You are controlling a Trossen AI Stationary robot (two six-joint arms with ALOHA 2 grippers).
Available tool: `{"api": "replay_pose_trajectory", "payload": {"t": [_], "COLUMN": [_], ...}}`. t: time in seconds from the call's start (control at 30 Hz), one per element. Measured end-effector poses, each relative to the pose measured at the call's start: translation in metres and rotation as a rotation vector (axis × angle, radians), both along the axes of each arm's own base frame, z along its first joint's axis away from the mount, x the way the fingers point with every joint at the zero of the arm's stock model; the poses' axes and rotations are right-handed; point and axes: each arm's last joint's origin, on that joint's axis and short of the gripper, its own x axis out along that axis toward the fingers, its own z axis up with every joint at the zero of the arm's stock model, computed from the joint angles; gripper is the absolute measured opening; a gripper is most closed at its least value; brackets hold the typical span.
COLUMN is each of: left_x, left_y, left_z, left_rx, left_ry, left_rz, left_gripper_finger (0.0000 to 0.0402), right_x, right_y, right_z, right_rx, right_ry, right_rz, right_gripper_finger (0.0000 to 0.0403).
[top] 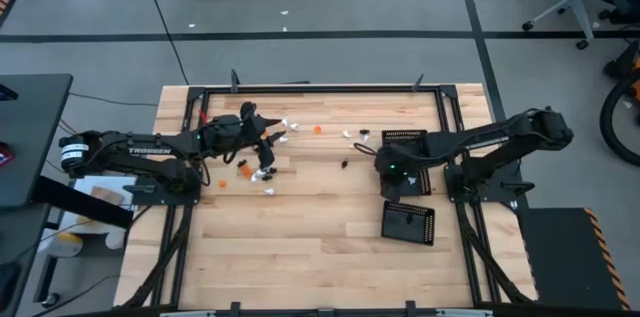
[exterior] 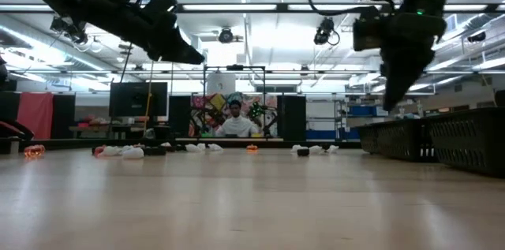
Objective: Sort Halloween decoration
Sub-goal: Put the white ghost toy into the center black bin, then put the black skeleton toy into the bottom black bin
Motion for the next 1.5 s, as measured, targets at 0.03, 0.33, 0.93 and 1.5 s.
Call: {"api": "replay_pose_trajectory", "payload": {"t": [0.03,0.33,0.93,1.5], "left_x": [0.0,0.0,0.0,-0.002], "left_y": [0.0,0.0,0.0,-0.002], "left_z": [0.001,0.001,-0.001,-0.008], "left_rx": [0.009,0.019,-0.012,-0.111], "left_ry": [-0.003,-0.008,0.001,0.041], "left_rz": [-0.002,-0.005,0.001,0.014], "left_gripper_finger": [0.0157,0.0157,0.0157,0.0157], "right_x": [-0.003,-0.02,0.012,0.084], "right_y": [0.0,-0.001,-0.008,-0.048], "right_z": [-0.002,-0.022,0.017,-0.035], "right_rx": [0.006,0.026,-0.142,-0.22], "right_ry": [0.002,0.07,-0.214,-0.124], "right_rz": [-0.012,-0.058,-0.062,0.074], "right_gripper_finger": [0.0068,0.009,0.0114,0.0153]}}
